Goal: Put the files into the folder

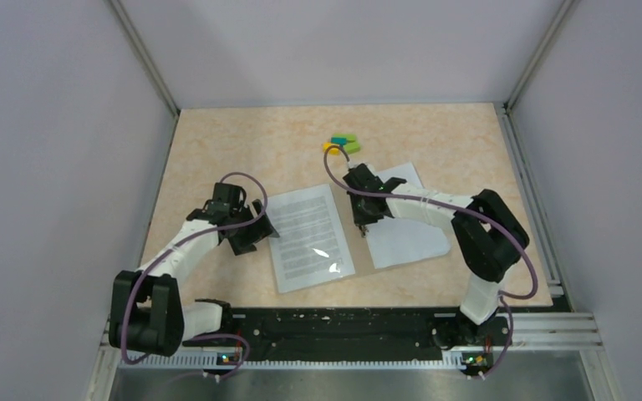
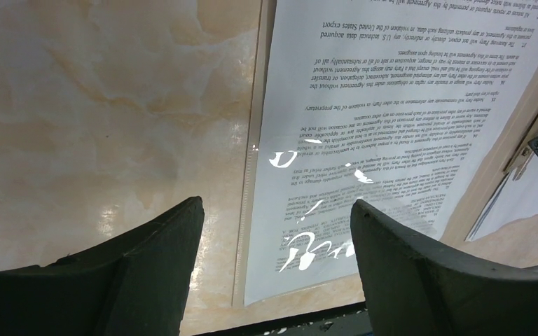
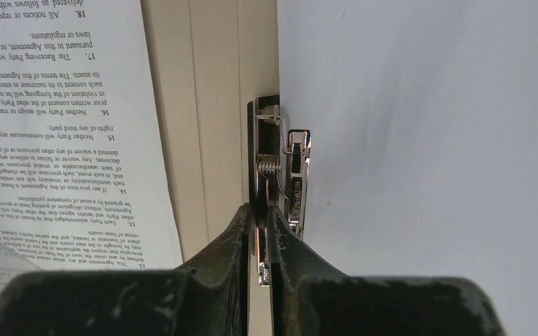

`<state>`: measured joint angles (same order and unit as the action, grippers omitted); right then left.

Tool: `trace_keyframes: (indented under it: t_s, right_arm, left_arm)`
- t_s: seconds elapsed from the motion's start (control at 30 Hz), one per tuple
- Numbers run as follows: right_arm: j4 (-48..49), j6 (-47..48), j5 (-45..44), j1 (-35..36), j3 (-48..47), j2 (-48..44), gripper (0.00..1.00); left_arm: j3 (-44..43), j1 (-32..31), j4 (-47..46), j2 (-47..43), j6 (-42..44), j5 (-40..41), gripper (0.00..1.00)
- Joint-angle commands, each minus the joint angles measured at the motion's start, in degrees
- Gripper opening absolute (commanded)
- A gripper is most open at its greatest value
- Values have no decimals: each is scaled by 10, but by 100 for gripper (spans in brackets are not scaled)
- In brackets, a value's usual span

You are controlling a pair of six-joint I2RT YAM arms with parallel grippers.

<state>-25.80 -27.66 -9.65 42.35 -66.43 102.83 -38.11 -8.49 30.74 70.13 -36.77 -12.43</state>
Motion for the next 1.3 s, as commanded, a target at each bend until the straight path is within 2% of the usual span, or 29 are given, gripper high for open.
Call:
trace_keyframes:
  t_s: [0.0, 0.37, 1.03, 1.27]
  right_arm:
    - [10, -14, 28, -11, 1, -55, 0]
    - [-12, -9, 32, -26, -10, -107, 0]
    - [-33, -6, 48, -51, -18, -158, 0]
    - [-36, -6, 49, -56, -15, -159, 0]
  left_arm:
    - [2, 7, -24, 8, 16, -19, 82]
    - [9, 8, -71, 10, 2, -87, 84]
    - [18, 8, -130, -2, -14, -150, 90]
    - [22, 8, -182, -27, -47, -220, 92]
